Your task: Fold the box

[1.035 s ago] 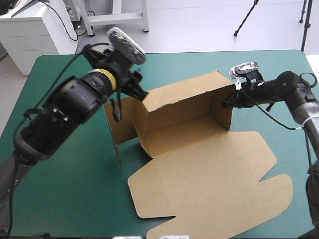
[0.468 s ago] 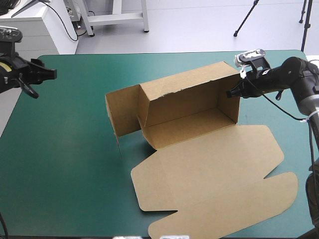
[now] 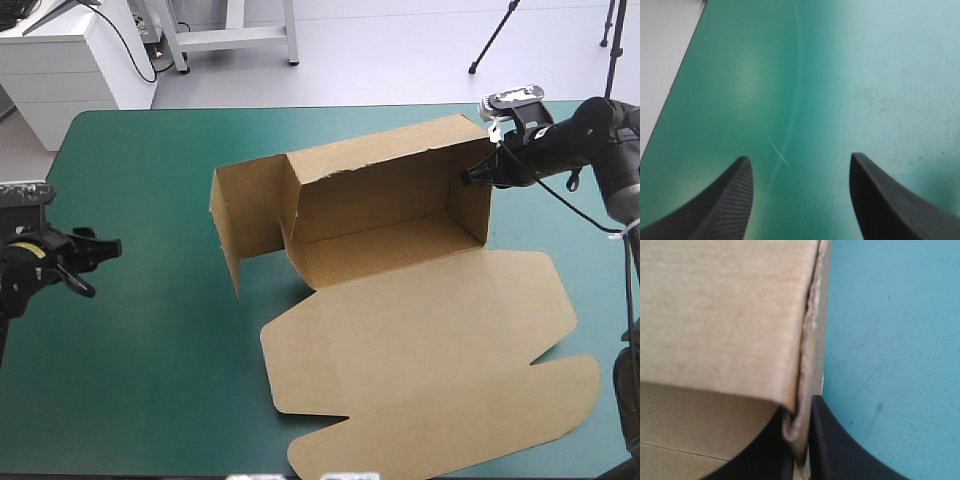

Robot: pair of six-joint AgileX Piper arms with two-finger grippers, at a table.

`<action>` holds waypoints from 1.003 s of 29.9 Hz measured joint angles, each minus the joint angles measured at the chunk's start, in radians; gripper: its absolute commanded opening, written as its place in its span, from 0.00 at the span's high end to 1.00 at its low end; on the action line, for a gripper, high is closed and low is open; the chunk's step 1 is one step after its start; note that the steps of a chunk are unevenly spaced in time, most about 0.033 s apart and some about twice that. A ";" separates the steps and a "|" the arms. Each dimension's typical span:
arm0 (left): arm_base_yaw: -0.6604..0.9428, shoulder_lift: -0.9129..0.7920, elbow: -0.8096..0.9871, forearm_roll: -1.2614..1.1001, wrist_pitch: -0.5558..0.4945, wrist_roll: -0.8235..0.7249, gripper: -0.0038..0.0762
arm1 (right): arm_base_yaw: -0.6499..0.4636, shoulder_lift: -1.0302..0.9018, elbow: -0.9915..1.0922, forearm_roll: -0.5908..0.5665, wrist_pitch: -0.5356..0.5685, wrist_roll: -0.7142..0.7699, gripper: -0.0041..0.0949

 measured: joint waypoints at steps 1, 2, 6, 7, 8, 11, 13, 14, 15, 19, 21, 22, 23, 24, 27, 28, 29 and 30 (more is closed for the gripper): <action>0.001 -0.012 0.024 0.001 -0.007 -0.003 0.44 | 0.000 0.000 -0.005 -0.001 0.012 0.013 0.98; 0.002 -0.019 0.044 0.005 -0.010 -0.006 0.44 | 0.000 0.000 -0.010 -0.002 0.025 0.026 0.98; 0.004 -0.030 0.097 0.006 -0.009 -0.010 0.44 | 0.000 0.000 -0.040 -0.018 0.093 0.094 0.98; 0.004 -0.030 0.099 0.007 -0.012 -0.010 0.44 | 0.001 0.000 -0.047 -0.026 0.105 0.113 0.98; 0.004 -0.031 0.101 0.007 -0.016 -0.011 0.44 | 0.001 0.000 -0.051 -0.036 0.114 0.134 0.98; 0.004 -0.033 0.101 0.013 -0.024 -0.011 0.44 | 0.001 -0.001 -0.056 -0.066 0.117 0.185 0.98; 0.004 -0.033 0.101 0.016 -0.025 -0.011 0.44 | 0.001 -0.001 -0.056 -0.082 0.117 0.207 0.98; 0.004 -0.033 0.101 0.017 -0.025 -0.011 0.44 | 0.001 -0.001 -0.056 -0.088 0.117 0.215 0.97; 0.004 -0.033 0.101 0.017 -0.025 -0.011 0.44 | 0.001 0.000 -0.056 -0.092 0.117 0.222 0.97; 0.004 -0.033 0.101 0.017 -0.030 -0.011 0.44 | 0.001 0.020 -0.056 -0.103 0.117 0.246 0.97; 0.004 -0.034 0.101 0.017 -0.030 -0.011 0.44 | 0.001 0.042 -0.056 -0.103 0.117 0.254 0.97; 0.004 -0.034 0.101 0.017 -0.030 -0.011 0.44 | 0.006 0.058 -0.056 -0.103 0.117 0.257 0.97; 0.004 -0.034 0.101 0.015 -0.030 -0.008 0.44 | 0.009 0.075 -0.056 -0.106 0.117 0.259 0.96; 0.004 -0.035 0.101 0.012 -0.030 -0.004 0.44 | 0.015 0.089 -0.056 -0.110 0.117 0.261 0.96; 0.004 -0.035 0.101 0.004 -0.030 0.001 0.44 | 0.049 0.140 -0.057 -0.134 0.115 0.267 0.96; 0.004 -0.035 0.101 0.002 -0.030 0.001 0.44 | 0.063 0.148 -0.064 -0.146 0.103 0.268 0.95; 0.004 -0.035 0.101 0.002 -0.030 0.002 0.44 | 0.075 0.152 -0.069 -0.161 0.101 0.271 0.93; 0.004 -0.035 0.101 0.001 -0.030 0.005 0.44 | 0.086 0.158 -0.073 -0.181 0.101 0.278 0.91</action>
